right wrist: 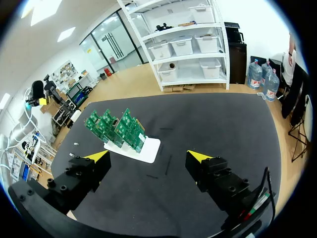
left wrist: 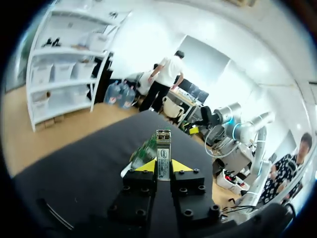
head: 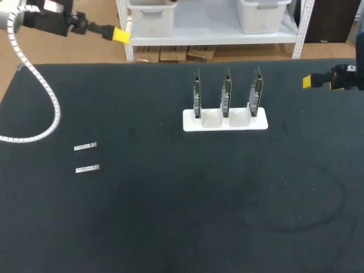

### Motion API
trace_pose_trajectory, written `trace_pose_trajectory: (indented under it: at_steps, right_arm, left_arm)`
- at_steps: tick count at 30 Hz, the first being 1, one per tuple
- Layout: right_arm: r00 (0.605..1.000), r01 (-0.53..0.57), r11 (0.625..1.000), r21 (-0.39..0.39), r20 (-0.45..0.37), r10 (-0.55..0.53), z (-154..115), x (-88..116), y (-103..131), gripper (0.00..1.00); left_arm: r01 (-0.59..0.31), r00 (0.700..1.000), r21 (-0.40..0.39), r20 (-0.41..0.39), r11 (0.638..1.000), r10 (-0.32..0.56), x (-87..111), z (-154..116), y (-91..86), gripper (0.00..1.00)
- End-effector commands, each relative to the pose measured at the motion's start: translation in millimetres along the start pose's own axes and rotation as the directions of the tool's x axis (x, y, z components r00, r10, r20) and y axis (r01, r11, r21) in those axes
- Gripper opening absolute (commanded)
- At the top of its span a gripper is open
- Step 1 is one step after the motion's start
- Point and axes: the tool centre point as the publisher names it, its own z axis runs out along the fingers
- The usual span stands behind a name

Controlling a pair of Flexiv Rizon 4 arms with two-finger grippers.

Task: Pick up the optical module with the left hand, and insert it into the network port with the right hand.

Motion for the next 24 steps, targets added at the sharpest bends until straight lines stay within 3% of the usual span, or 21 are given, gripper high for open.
trace_pose_trajectory:
  at_steps: [1, 10, 24]
  right_arm:
    - [1.000, 0.000, 1.000, 0.000, 0.000, 0.000, 0, 0, 0, 1.00]
    - [1.000, 0.000, 1.000, 0.000, 0.000, 0.000, 0, 0, 0, 1.00]
    - [1.000, 0.000, 1.000, 0.000, 0.000, 0.000, 0, 0, 0, 1.00]
  left_arm:
    - [-0.109, 0.938, -0.028, 0.328, 0.994, 0.112, -7.9, 22, -22.5, 0.00]
    - [-0.179, 0.931, 0.032, 0.330, 0.983, 0.159, -18.5, 61, -44.4, 0.00]
    - [-0.187, 0.924, 0.025, 0.343, 0.982, 0.167, -21.4, 65, -47.5, 0.00]
